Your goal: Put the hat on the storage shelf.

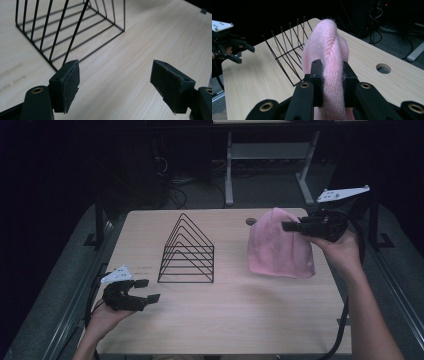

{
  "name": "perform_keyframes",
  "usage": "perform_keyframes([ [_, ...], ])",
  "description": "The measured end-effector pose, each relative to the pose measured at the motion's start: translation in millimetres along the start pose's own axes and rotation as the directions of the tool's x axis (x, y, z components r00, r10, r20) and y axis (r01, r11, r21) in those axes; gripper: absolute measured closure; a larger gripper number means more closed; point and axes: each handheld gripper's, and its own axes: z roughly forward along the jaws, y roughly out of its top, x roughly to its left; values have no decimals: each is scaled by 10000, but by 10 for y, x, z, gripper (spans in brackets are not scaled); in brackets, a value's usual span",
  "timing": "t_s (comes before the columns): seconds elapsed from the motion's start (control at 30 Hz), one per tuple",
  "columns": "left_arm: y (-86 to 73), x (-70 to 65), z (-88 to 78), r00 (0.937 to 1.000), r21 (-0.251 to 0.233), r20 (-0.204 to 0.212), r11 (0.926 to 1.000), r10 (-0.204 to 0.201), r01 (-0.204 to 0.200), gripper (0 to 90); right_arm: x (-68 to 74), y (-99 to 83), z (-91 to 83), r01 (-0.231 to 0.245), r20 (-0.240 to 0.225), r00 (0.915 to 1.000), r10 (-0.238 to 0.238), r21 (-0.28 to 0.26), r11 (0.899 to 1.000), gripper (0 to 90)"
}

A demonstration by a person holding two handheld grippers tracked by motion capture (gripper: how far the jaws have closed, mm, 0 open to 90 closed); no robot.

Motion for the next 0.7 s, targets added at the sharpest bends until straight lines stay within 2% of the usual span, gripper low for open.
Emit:
perform_keyframes([
  [0.3,305,-103,-42,9976,-243,514,9987,461,-449,233,176,190,-8,467,-319,9984,-475,-242,9986,763],
  [0.7,610,-254,-83,9911,-439,836,9940,1034,-1000,228,438,405,11,1113,-814,9901,-1146,-443,9928,763],
])
